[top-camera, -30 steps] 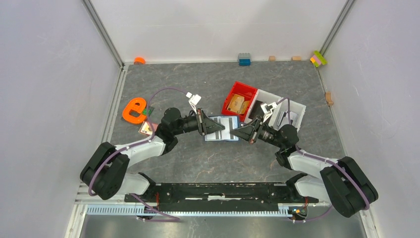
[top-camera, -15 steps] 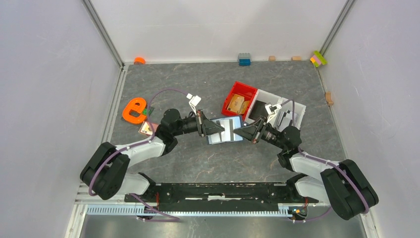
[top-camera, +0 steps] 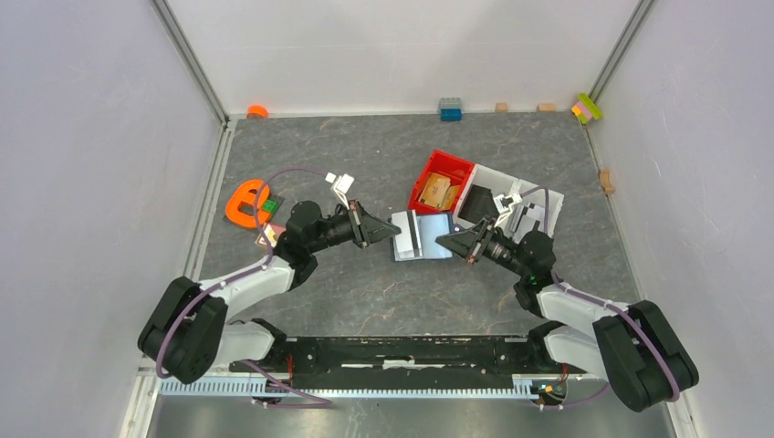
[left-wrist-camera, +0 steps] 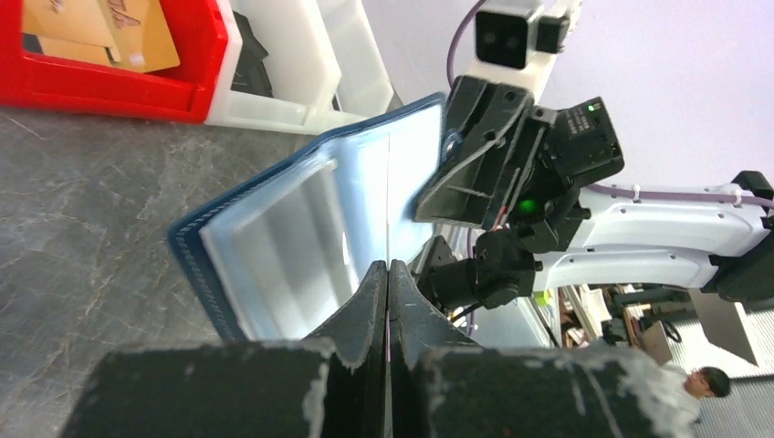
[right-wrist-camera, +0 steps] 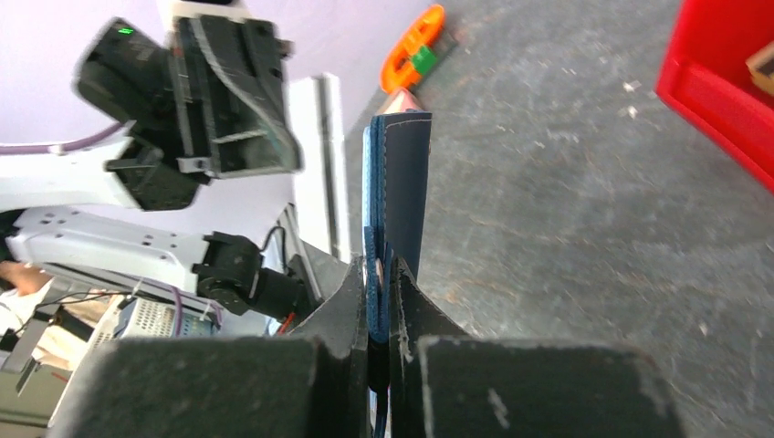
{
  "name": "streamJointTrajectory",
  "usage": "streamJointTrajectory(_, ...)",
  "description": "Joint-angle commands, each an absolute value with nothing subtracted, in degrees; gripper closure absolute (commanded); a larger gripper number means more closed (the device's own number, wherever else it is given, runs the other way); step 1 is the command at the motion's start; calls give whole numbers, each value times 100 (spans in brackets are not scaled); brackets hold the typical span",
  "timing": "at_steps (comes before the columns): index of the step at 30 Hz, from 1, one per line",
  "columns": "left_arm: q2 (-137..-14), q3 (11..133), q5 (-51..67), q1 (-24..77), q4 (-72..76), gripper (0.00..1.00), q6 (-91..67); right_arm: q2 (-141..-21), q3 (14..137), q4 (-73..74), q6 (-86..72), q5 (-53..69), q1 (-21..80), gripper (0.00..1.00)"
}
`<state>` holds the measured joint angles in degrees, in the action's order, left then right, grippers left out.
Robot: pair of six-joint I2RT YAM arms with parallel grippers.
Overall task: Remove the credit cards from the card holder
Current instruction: Remove the credit card from the card holder, then place the card holder at the center of the board, then place the credit card in the storage box.
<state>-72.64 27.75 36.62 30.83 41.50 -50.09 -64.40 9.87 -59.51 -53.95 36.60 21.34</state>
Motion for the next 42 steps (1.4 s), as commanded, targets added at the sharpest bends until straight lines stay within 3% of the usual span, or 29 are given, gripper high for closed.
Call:
streamJointTrajectory(1, -6733, 2722, 3105, 3045, 3667, 98, -4637, -6491, 1286, -4890, -4765, 3290, 2119, 100)
streamJointTrajectory(13, -5975, 2680, 2227, 3052, 2650, 98, -4167, -7733, 1564, -5239, -4889, 3678, 2370, 95)
streamJointTrajectory(15, -6030, 2706, 2289, 3050, 2662, 98, -4175, -7761, 1719, -4837, -4650, 3559, 2470, 86)
streamJointTrajectory(18, -6090, 2723, 2350, 3052, 2693, 98, -4201, -7624, 2044, -3668, -4015, 3067, 2505, 66)
streamJointTrajectory(22, -6101, 2715, 2414, 3050, 2748, 98, -4235, -7149, 2120, -2991, -3525, 2372, 2505, 55)
streamJointTrajectory(25, -6176, 2706, 2575, 3050, 2919, 98, -4307, -6824, 2110, -2868, -3382, 2261, 2505, 49)
streamJointTrajectory(29, -6449, 2702, 3022, 3076, 3446, 98, -4535, -6483, 1983, -3232, -3317, 2515, 2505, 28)
streamJointTrajectory(31, -6590, 2722, 3231, 3100, 3670, 98, -4635, -6355, 1866, -3721, -3397, 2934, 2516, 22)
streamJointTrajectory(37, -7099, 2830, 3792, 3248, 4381, 98, -5000, -6019, 1623, -4745, -3603, 3375, 2658, 24)
streamJointTrajectory(42, -7498, 2990, 4081, 3483, 4727, 98, -5159, -6050, 1626, -5000, -3683, 3527, 2766, 37)
